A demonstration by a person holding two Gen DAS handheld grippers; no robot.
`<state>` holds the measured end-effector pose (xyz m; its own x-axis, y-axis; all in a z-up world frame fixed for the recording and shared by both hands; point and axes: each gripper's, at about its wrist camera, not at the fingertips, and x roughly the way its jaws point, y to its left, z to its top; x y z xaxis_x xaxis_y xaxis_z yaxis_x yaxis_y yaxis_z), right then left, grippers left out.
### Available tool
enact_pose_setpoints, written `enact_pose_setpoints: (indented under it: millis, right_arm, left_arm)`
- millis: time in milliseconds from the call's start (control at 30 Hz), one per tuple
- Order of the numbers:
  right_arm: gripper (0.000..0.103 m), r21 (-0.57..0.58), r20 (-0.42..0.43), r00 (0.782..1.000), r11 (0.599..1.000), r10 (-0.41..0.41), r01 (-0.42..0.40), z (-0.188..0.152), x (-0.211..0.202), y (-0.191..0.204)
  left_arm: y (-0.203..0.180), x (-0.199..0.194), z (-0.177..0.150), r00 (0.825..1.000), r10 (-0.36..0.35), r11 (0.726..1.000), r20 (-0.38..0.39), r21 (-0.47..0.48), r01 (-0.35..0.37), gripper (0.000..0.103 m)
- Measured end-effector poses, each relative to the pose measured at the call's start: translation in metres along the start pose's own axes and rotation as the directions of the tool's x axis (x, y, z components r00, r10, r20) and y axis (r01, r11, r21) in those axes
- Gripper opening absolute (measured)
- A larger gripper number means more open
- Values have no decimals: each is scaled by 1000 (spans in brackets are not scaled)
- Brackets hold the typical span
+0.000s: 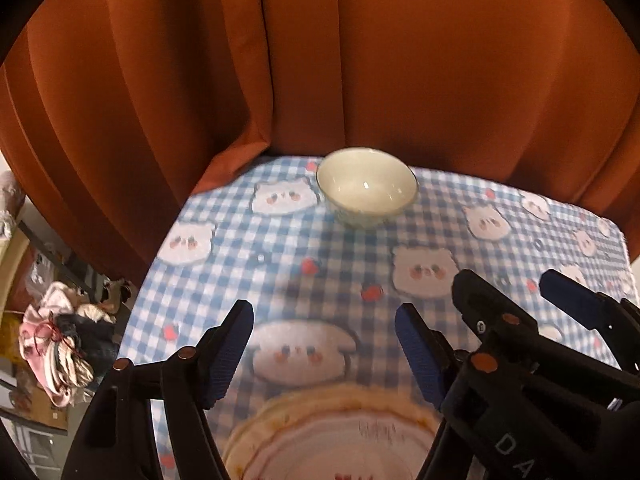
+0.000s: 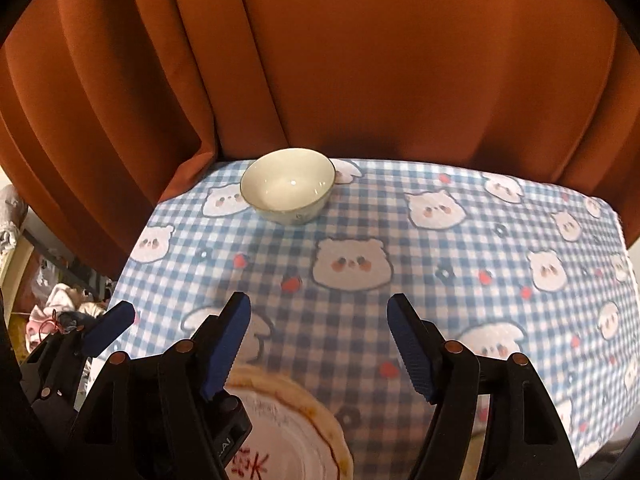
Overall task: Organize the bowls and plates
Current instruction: 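Lower the bowl onto the plate stack and open the right tool, then move the right tool to the last white bowl and close on its rim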
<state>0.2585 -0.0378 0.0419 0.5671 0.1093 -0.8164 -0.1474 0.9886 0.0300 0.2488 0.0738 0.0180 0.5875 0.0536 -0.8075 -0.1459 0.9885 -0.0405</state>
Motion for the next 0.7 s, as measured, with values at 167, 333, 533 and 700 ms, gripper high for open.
enact_pose_setpoints:
  millis: [167, 333, 533, 700]
  right_arm:
    - [74, -10, 16, 1000, 1000, 13, -13, 33, 23, -8]
    - [74, -42, 33, 999, 998, 40, -39, 66, 46, -18]
    - [74, -55, 36, 996, 995, 85, -83, 100, 87, -22]
    - [71, -49, 31, 994, 993, 104, -103, 124, 127, -22]
  left_arm:
    - [-11, 22, 29, 1000, 13, 999, 8, -44, -13, 75]
    - [-17, 48, 58, 998, 49, 995, 24, -86, -47, 74]
    - [-17, 85, 87, 994, 105, 987, 18, -121, -102, 64]
    - [-17, 121, 107, 989, 150, 982, 6, -115, -148, 58]
